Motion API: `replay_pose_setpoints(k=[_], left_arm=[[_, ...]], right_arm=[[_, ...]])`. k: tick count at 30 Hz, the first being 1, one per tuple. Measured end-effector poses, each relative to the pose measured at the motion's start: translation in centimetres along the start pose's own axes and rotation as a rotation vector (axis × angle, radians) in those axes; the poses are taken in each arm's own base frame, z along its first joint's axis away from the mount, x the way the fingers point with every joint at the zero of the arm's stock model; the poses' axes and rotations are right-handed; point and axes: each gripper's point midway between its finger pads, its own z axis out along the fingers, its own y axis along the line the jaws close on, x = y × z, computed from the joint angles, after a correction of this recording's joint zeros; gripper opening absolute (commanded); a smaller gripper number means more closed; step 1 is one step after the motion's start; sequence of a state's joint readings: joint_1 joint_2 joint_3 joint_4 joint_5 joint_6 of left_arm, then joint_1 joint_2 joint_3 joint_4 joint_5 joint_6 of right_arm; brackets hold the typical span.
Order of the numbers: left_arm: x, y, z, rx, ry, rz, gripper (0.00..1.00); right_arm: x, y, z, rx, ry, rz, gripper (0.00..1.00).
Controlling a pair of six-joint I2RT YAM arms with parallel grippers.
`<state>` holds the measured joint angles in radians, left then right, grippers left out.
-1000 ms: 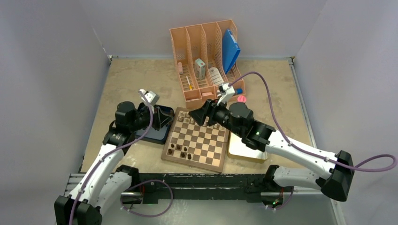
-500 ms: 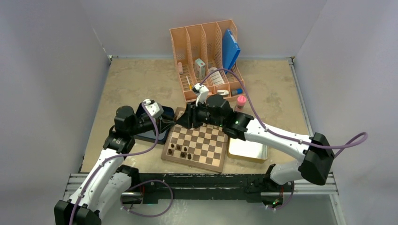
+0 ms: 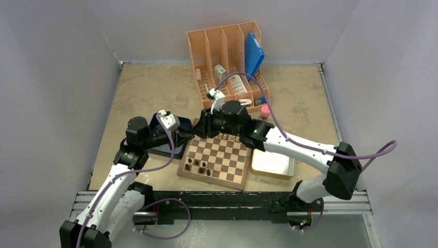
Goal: Set up the chess pieces on the board
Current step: Pick up the chess piece from the storage box.
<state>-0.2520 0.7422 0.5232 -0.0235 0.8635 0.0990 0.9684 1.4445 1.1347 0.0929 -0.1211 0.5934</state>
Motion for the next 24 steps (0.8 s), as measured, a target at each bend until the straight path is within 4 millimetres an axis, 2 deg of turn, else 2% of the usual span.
replay_pose_setpoints(k=[3,12,20,24], left_arm=[[-0.01,-0.01,0.0,0.001,0.0,0.001,0.0],[-0.02,-0.08,0.0,0.006,-0.001,0.003,0.0],[-0.03,-0.26,0.01,0.016,-0.002,0.003,0.0],[-0.02,-0.25,0.01,0.015,-0.002,0.002,0.0]], right_arm=[[0.21,-0.28,0.09,0.01,0.007,-0.002,0.32],[0.16,-0.3,0.13,0.016,0.013,-0.009,0.31],[0.33,-0.54,0.66,0.021,0.022,-0.015,0.17],[0.25,-0.68,0.68,0.028,0.017,-0.017,0.16]])
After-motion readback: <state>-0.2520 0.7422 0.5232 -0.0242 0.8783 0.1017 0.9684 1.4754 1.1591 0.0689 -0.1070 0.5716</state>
